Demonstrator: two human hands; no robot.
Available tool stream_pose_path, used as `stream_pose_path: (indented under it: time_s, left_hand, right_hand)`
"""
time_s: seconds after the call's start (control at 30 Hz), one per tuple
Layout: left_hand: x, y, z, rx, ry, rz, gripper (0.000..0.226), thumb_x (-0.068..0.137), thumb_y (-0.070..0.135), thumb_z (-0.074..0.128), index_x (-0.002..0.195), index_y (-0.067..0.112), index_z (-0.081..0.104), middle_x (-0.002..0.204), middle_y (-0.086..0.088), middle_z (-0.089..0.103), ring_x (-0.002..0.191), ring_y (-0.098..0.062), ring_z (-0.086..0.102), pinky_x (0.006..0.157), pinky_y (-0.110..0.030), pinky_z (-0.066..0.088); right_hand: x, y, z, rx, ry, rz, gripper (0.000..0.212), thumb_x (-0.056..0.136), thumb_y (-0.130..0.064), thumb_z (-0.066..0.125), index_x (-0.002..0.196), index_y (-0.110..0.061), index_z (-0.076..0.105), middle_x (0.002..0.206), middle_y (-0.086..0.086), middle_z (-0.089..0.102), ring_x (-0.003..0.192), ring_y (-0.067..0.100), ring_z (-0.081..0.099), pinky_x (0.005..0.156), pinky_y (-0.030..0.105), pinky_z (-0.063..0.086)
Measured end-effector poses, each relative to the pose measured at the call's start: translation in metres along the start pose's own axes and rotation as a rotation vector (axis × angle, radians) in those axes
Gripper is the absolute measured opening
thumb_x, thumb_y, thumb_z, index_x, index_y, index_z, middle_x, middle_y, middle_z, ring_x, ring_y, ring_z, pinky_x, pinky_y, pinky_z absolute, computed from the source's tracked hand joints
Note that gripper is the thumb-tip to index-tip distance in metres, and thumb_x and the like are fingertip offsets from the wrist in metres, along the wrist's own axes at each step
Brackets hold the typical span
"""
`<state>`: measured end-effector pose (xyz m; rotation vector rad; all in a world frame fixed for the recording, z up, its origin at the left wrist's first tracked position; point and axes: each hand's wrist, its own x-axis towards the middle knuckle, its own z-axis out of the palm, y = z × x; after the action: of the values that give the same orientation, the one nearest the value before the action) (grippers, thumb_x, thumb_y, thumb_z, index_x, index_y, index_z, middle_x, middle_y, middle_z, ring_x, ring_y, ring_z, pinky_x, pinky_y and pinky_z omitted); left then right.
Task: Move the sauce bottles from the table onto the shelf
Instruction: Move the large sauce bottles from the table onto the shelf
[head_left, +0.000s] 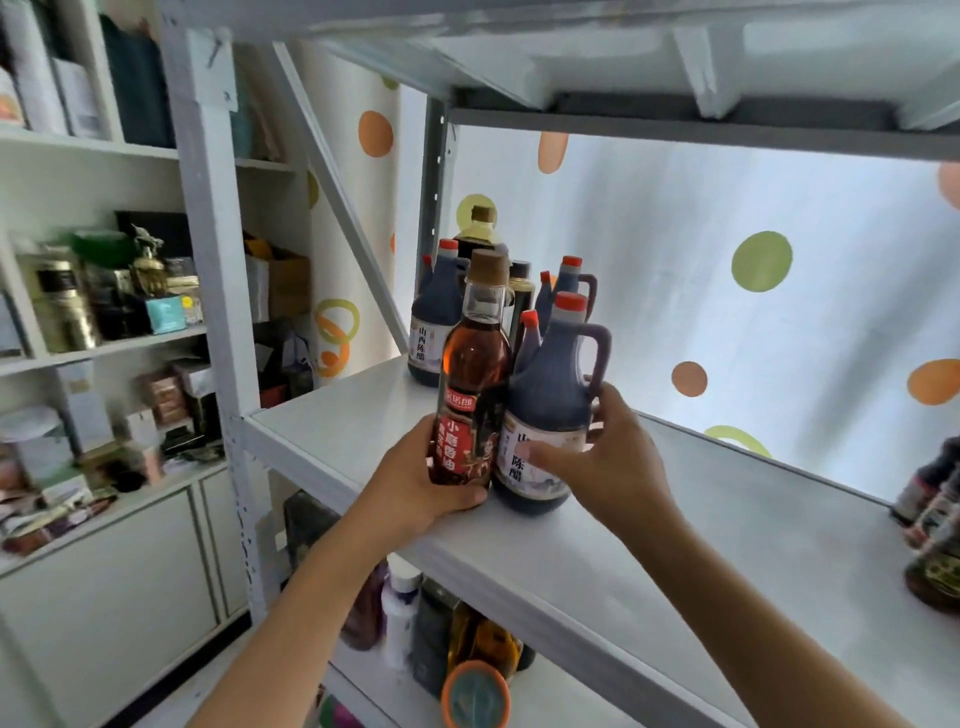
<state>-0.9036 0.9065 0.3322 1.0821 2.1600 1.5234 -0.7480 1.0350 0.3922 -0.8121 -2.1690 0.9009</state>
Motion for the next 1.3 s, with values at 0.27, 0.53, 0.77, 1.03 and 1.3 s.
stream_pose_path:
  time_s: [0.27,0.53,0.77,1.03,1.3]
  left_hand:
    - [0.039,0.001,-0.003,0.170,0.215,-0.005,0.069,0.057,0.034,0.092,0.118,0.024,0.061,0.111,0.007,0.069,0.101,-0.015,0.065,0.087,-0.027,0.049]
    - [0.099,-0.011,-0.014,0.163,0.379,-0.087,0.074,0.062,0.027,0.092,0.118,0.012,0.046,0.124,-0.009,0.063,0.112,-0.029,0.060,0.091,-0.036,0.047]
    - [0.133,-0.023,-0.018,0.136,0.434,-0.077,0.063,0.065,0.021,0.089,0.105,0.018,0.040,0.120,-0.011,0.063,0.106,-0.032,0.061,0.083,-0.035,0.047]
    - [0.140,-0.033,-0.014,0.119,0.454,-0.028,0.065,0.069,0.020,0.087,0.120,0.011,0.046,0.123,-0.011,0.063,0.111,-0.031,0.061,0.091,-0.037,0.049]
    - [0.147,-0.040,-0.015,0.145,0.460,-0.036,0.068,0.069,0.023,0.087,0.120,0.012,0.044,0.124,-0.010,0.063,0.112,-0.030,0.060,0.088,-0.034,0.048]
  right_hand:
    - [0.025,0.012,0.019,0.075,-0.050,0.008,0.092,0.064,-0.027,0.090,0.136,-0.034,0.033,0.113,-0.017,0.059,0.097,0.011,0.057,0.075,0.023,0.050]
    - [0.090,0.029,0.033,0.056,-0.008,0.061,0.093,0.063,-0.030,0.085,0.137,-0.039,0.029,0.112,-0.016,0.059,0.111,0.025,0.062,0.091,0.047,0.055]
    - [0.125,0.034,0.046,0.062,-0.017,0.050,0.097,0.063,-0.028,0.086,0.141,-0.037,0.028,0.120,-0.008,0.064,0.108,0.026,0.063,0.089,0.046,0.055]
    - [0.141,0.041,0.066,0.030,0.031,0.009,0.100,0.069,-0.035,0.084,0.148,-0.038,0.021,0.131,-0.005,0.063,0.112,0.026,0.063,0.087,0.047,0.057]
    - [0.138,0.054,0.080,-0.003,0.163,-0.024,0.086,0.068,-0.046,0.082,0.140,-0.032,0.038,0.128,-0.002,0.060,0.113,0.022,0.062,0.086,0.045,0.057]
